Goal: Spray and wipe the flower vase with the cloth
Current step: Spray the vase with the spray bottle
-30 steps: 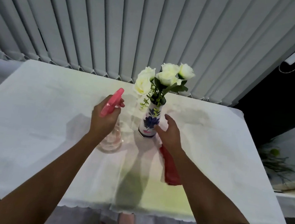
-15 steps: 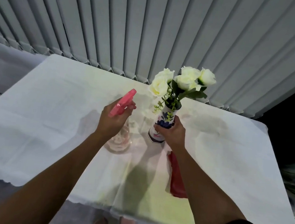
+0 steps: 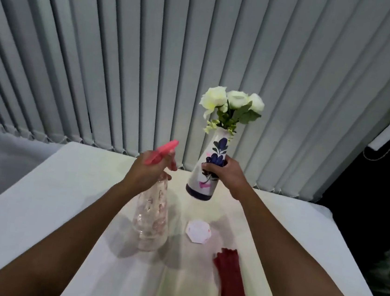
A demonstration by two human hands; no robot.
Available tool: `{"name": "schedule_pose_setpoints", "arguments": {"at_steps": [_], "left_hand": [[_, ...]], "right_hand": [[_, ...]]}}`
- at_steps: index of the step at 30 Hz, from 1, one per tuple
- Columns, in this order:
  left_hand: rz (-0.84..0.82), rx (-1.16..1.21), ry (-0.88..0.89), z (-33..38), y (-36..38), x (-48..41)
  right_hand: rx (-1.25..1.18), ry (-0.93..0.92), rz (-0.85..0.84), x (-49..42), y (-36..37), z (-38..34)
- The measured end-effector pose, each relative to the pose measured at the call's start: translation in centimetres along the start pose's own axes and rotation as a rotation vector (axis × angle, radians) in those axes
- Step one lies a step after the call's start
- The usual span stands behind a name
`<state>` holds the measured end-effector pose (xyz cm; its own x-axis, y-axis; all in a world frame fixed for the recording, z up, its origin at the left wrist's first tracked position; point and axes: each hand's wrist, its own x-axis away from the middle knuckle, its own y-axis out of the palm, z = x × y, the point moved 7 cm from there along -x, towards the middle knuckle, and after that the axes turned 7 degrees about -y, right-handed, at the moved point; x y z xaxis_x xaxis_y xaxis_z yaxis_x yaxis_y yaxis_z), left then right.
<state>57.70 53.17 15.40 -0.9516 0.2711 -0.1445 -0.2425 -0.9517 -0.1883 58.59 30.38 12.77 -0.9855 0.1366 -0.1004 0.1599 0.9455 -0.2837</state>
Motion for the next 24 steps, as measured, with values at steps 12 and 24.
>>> {"name": "schedule_pose_setpoints", "arguments": {"at_steps": [12, 24], "left_hand": [[0.01, -0.143, 0.066, 5.5, -1.2, -0.7], [-0.024, -0.396, 0.139, 3.3, 1.5, 2.1]], "right_hand": [[0.084, -0.129, -0.074, 0.1, -2.5, -7.4], [0.033, -0.056, 0.278, -1.7, -3.9, -9.7]]}}
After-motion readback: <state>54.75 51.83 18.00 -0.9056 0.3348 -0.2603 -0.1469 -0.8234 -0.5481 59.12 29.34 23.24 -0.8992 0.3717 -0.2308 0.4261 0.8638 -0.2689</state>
